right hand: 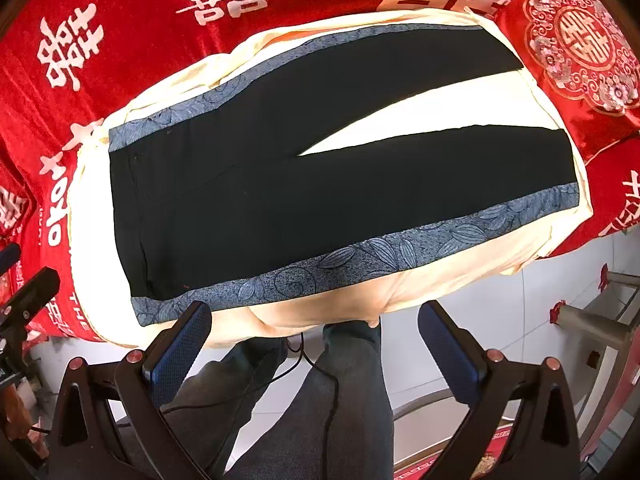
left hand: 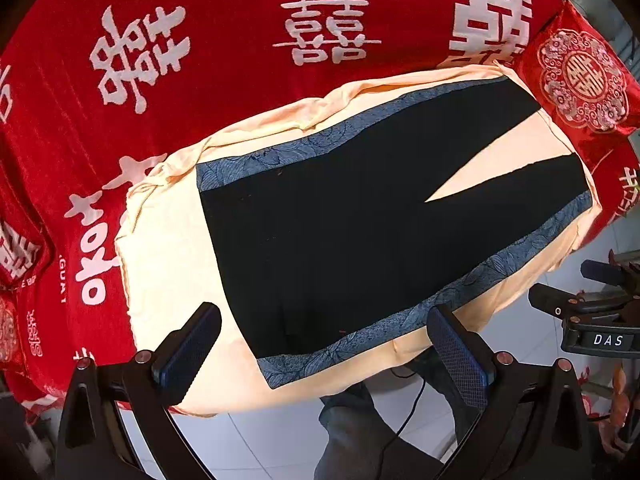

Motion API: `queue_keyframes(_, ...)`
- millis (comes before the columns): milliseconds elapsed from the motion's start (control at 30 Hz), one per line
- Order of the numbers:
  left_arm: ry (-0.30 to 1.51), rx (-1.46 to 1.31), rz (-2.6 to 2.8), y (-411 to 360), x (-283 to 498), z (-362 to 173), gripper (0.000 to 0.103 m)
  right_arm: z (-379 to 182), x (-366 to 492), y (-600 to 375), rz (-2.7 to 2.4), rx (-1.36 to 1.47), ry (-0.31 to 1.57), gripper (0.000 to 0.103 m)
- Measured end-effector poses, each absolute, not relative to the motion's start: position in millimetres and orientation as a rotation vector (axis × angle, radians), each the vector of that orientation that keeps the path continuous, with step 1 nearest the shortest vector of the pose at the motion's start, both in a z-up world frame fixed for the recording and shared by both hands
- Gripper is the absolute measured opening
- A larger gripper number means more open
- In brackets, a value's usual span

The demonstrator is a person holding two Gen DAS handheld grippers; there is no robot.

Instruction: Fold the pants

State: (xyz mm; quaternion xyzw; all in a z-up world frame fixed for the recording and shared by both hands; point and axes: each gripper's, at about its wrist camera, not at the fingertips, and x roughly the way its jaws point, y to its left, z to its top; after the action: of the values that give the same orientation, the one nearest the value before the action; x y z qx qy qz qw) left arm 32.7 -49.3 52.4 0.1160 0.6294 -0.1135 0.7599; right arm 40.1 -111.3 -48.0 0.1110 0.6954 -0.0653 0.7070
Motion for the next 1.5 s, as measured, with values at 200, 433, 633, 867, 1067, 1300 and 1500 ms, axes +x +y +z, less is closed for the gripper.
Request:
queue_keyframes(200,1.364,0.233,-0.187,-49,37,52,0.103,-47,49,-120,-0.115,0.236,1.527,0.103)
queue_keyframes(433,1.392,0.149,-0.08,-58,36,51,0.103,-46,54,-141,-0.036,0.201,1.539,0.103)
queue_keyframes(633,1.4,0.088,0.017,-72,24,48,0.103,-56,56,-161,0.045,0.201,1.573,0.103)
queue_keyframes(867,1.462,0.023,0.11,-68,9,33,0.103,-72,60,-162,0.093,0.168,1.605,0.103)
queue_keyframes(1067,1.494,0.036,0.115,-61,9,9,0.103,-86,57,-158,0.083,0.176,1.61,0.103)
queue_keyframes(1300,1.529,0.05,0.094,-48,10,-36,0.103,-119,52,-146,0.074,0.233,1.622,0.103)
queue_keyframes(1500,1.561,0.047,0.091,-36,2,-69,0.103,-143,45,-128,0.124,0.316,1.606,0.103)
